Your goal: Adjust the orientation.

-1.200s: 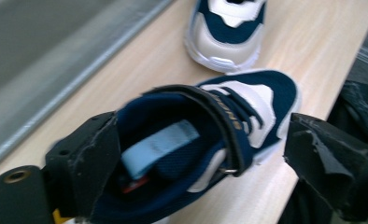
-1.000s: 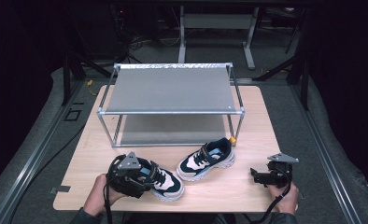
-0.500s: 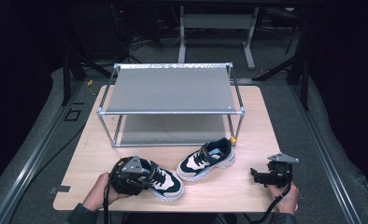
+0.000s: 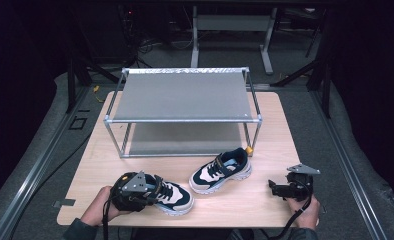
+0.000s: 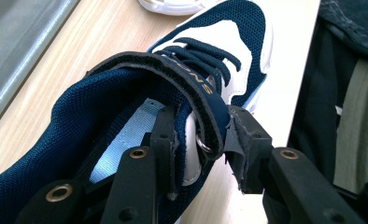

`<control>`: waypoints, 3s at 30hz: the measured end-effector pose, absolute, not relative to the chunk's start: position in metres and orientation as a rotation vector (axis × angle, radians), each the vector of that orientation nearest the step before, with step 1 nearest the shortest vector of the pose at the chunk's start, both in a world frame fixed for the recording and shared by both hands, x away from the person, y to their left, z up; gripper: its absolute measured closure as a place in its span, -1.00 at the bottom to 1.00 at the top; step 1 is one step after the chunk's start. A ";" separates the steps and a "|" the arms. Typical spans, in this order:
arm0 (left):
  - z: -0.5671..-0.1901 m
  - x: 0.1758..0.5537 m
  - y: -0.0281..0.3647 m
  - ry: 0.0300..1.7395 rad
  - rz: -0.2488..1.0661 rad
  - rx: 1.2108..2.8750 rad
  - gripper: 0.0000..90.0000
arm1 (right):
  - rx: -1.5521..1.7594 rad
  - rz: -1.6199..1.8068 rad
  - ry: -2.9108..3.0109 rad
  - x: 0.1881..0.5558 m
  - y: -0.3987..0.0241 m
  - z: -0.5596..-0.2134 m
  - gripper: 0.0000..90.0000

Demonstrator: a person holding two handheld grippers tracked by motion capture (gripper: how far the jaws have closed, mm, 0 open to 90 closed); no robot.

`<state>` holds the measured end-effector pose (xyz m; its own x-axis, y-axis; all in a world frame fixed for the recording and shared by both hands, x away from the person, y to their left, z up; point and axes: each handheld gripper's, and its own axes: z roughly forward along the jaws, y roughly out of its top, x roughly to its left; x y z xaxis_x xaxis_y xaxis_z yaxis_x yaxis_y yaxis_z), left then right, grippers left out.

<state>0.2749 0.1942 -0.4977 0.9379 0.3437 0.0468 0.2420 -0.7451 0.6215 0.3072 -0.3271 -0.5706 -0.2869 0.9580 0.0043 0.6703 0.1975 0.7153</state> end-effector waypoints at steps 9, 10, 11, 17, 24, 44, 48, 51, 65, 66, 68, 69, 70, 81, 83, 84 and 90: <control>-0.492 0.275 0.210 0.522 0.262 2.375 0.47 | 1.519 0.861 2.027 0.307 -0.327 -0.571 -0.95; -0.491 0.275 0.212 0.562 0.298 2.360 0.47 | 1.519 0.861 2.027 0.307 -0.327 -0.571 -0.95; -0.490 0.276 0.213 0.581 0.322 2.354 0.47 | 1.519 0.861 2.027 0.307 -0.327 -0.571 -0.95; -0.488 0.278 0.212 0.676 0.402 2.323 0.48 | 1.522 0.862 2.022 0.307 -0.327 -0.571 -0.94; -0.486 0.284 0.208 0.874 0.485 2.241 0.48 | 1.522 0.862 2.021 0.307 -0.327 -0.571 -0.93; -0.489 0.294 0.185 0.968 0.462 2.257 -0.26 | 1.527 0.865 2.017 0.307 -0.328 -0.570 -0.92; -0.477 0.287 0.202 0.896 0.443 2.230 -0.71 | 1.527 0.866 2.016 0.307 -0.328 -0.570 -0.91; -0.472 0.287 0.222 0.922 0.447 2.201 -1.00 | 1.528 0.865 2.014 0.307 -0.328 -0.570 -0.91; -0.517 0.307 0.281 0.914 0.290 2.111 -1.00 | 1.527 0.868 2.014 0.307 -0.328 -0.570 -0.89; -0.521 0.309 0.280 0.910 0.274 2.110 -1.00 | 1.527 0.868 2.014 0.307 -0.328 -0.570 -0.89; -0.529 0.312 0.275 0.899 0.245 2.104 -0.89 | 1.527 0.868 2.014 0.307 -0.328 -0.570 -0.89; -0.529 0.312 0.275 0.899 0.245 2.104 -0.80 | 1.527 0.868 2.014 0.307 -0.328 -0.570 -0.89; -0.529 0.310 0.273 0.883 0.260 2.088 -0.64 | 1.527 0.868 2.013 0.307 -0.328 -0.570 -0.89; -0.530 0.283 0.252 1.017 0.364 2.010 -0.51 | 1.527 0.868 2.013 0.307 -0.328 -0.570 -0.89; -0.530 0.274 0.246 1.041 0.335 1.983 -0.48 | 1.527 0.868 2.013 0.307 -0.328 -0.570 -0.89; -0.530 0.274 0.246 1.041 0.335 1.983 -0.48 | 1.527 0.868 2.013 0.307 -0.328 -0.570 -0.89; -0.534 0.270 0.234 1.019 0.387 1.999 -0.96 | 1.528 0.868 2.011 0.307 -0.329 -0.570 -0.88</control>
<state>0.2703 0.2339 -0.5338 0.6223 0.7771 -0.0944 0.5180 -0.3184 0.7939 0.3067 -0.3286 -0.5702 -0.2723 0.9622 0.0098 0.6670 0.1814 0.7226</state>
